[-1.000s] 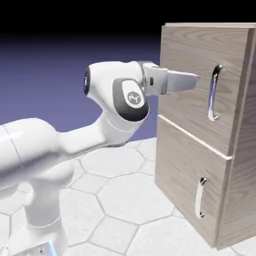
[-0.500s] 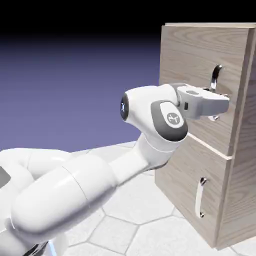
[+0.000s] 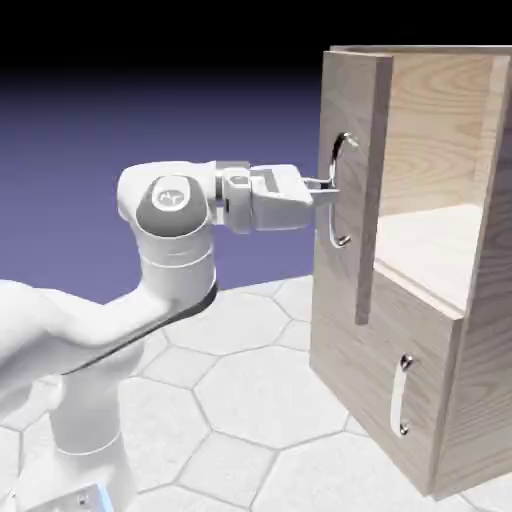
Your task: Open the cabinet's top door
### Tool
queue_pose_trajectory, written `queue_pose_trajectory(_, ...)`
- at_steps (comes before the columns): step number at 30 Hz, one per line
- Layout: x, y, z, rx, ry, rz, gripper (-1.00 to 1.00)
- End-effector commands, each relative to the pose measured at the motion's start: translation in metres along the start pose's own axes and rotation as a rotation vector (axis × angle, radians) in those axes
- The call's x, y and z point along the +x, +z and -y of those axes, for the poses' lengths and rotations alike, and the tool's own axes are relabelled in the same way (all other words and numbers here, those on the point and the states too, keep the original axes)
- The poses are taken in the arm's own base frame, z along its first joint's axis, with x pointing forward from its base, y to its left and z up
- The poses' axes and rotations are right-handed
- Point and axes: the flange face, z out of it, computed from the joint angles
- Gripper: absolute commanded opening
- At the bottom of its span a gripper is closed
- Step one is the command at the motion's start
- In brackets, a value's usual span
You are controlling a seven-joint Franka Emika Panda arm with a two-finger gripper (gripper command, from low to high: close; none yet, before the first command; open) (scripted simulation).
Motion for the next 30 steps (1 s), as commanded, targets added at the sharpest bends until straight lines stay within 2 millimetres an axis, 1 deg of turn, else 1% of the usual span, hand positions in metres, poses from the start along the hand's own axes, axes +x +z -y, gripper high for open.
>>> queue_pose_trajectory(1, -0.002, -0.008, 0.002, -0.016, 0.0, -0.016, -1.0)
queue_pose_trajectory(5, -0.011, -0.035, 0.011, -0.07, 0.0, -0.07, -1.0)
queue_pose_trajectory(10, -0.023, -0.063, 0.023, -0.128, 0.0, -0.129, -1.0)
queue_pose_trajectory(22, -0.053, -0.119, 0.053, -0.254, 0.0, -0.254, -1.0)
queue_pose_trajectory(30, -0.081, -0.157, 0.081, -0.352, 0.0, -0.353, -1.0)
